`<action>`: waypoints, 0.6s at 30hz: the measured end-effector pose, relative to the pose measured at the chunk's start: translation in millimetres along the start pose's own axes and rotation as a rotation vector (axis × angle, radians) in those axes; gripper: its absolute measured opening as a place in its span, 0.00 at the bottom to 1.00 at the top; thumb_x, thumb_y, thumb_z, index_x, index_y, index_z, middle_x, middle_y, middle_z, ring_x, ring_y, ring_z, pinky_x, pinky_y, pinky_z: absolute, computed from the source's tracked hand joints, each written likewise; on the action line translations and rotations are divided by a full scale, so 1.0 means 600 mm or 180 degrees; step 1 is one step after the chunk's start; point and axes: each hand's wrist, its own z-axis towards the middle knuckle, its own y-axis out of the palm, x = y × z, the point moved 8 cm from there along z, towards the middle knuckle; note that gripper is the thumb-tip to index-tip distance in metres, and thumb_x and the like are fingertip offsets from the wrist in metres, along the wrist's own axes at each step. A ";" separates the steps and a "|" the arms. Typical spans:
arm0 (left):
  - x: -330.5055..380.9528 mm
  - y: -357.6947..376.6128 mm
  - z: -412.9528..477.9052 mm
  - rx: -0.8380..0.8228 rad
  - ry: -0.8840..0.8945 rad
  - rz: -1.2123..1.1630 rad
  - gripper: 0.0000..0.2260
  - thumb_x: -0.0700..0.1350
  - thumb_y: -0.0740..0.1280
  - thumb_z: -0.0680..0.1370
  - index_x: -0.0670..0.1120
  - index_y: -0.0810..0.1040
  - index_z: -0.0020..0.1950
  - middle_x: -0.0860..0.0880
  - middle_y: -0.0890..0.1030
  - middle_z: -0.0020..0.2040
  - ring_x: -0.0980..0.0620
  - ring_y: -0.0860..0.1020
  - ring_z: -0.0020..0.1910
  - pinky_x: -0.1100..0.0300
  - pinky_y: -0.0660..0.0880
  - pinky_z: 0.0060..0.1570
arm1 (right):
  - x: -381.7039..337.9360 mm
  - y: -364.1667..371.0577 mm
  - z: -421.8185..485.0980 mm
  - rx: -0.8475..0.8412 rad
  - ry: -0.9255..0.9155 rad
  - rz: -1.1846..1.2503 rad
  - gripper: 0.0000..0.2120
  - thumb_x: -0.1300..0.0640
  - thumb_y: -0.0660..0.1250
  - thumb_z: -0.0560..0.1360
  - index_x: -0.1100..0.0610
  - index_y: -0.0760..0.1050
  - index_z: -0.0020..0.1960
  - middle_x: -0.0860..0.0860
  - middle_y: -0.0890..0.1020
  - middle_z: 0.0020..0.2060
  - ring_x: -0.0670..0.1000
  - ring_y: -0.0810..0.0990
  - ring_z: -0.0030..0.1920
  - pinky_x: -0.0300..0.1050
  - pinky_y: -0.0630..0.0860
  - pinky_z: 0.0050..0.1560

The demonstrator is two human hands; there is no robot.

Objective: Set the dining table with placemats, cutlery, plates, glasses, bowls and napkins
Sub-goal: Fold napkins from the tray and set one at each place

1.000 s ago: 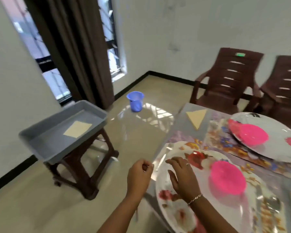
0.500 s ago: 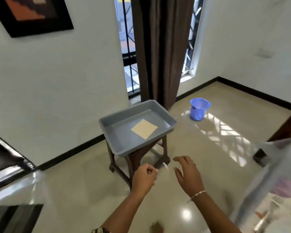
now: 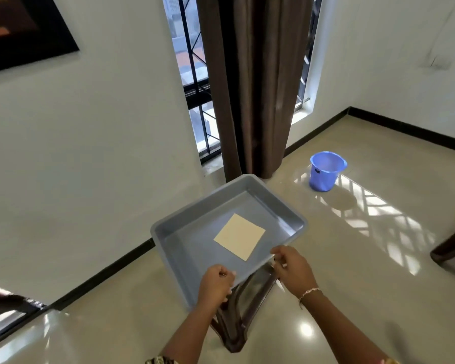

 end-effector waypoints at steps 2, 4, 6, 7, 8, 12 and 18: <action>-0.004 -0.013 0.045 -0.0017 -0.0061 -0.0063 0.09 0.42 0.63 0.79 0.43 0.71 0.40 0.47 0.77 0.35 0.53 0.73 0.30 0.64 0.70 0.27 | 0.004 0.017 0.052 -0.0083 0.0238 0.0132 0.11 0.65 0.64 0.73 0.59 0.76 0.55 0.51 0.77 0.46 0.50 0.76 0.46 0.39 0.70 0.48; -0.006 -0.023 0.095 -0.0085 -0.0147 -0.0136 0.08 0.41 0.62 0.79 0.43 0.70 0.40 0.47 0.76 0.35 0.53 0.72 0.31 0.64 0.69 0.27 | 0.016 0.038 0.109 -0.0172 0.0495 0.0270 0.10 0.66 0.63 0.73 0.61 0.76 0.54 0.53 0.78 0.48 0.51 0.77 0.48 0.37 0.69 0.47; -0.009 -0.030 0.151 -0.0194 -0.0222 -0.0174 0.09 0.38 0.61 0.79 0.44 0.70 0.39 0.47 0.76 0.35 0.53 0.71 0.30 0.64 0.67 0.26 | 0.037 0.061 0.160 -0.0252 0.0805 0.0378 0.10 0.66 0.62 0.74 0.61 0.76 0.54 0.52 0.78 0.47 0.50 0.76 0.47 0.36 0.68 0.47; -0.010 -0.034 0.180 -0.0257 -0.0246 -0.0145 0.09 0.37 0.60 0.79 0.44 0.71 0.38 0.47 0.75 0.36 0.53 0.71 0.30 0.64 0.67 0.27 | 0.051 0.073 0.182 -0.0271 0.0975 0.0419 0.10 0.67 0.62 0.74 0.60 0.76 0.53 0.52 0.77 0.46 0.50 0.75 0.47 0.38 0.69 0.47; -0.011 -0.037 0.206 -0.0335 -0.0277 -0.0103 0.09 0.36 0.60 0.78 0.44 0.71 0.38 0.46 0.75 0.36 0.53 0.70 0.31 0.64 0.67 0.27 | 0.066 0.083 0.201 -0.0265 0.1154 0.0481 0.10 0.67 0.61 0.74 0.60 0.76 0.52 0.52 0.77 0.45 0.50 0.75 0.46 0.41 0.71 0.48; -0.023 -0.043 0.314 -0.0610 -0.0430 -0.0023 0.10 0.34 0.60 0.77 0.44 0.73 0.38 0.46 0.73 0.37 0.53 0.70 0.31 0.63 0.66 0.29 | 0.123 0.130 0.271 -0.0261 0.1840 0.0619 0.11 0.68 0.60 0.74 0.62 0.76 0.53 0.54 0.76 0.46 0.52 0.74 0.47 0.49 0.74 0.54; -0.060 -0.012 0.442 -0.1018 -0.0521 0.0202 0.08 0.35 0.61 0.78 0.46 0.76 0.46 0.46 0.76 0.42 0.53 0.73 0.37 0.63 0.69 0.32 | 0.188 0.198 0.337 -0.0256 0.2366 0.0219 0.15 0.67 0.56 0.77 0.63 0.74 0.61 0.59 0.77 0.60 0.59 0.75 0.61 0.45 0.69 0.59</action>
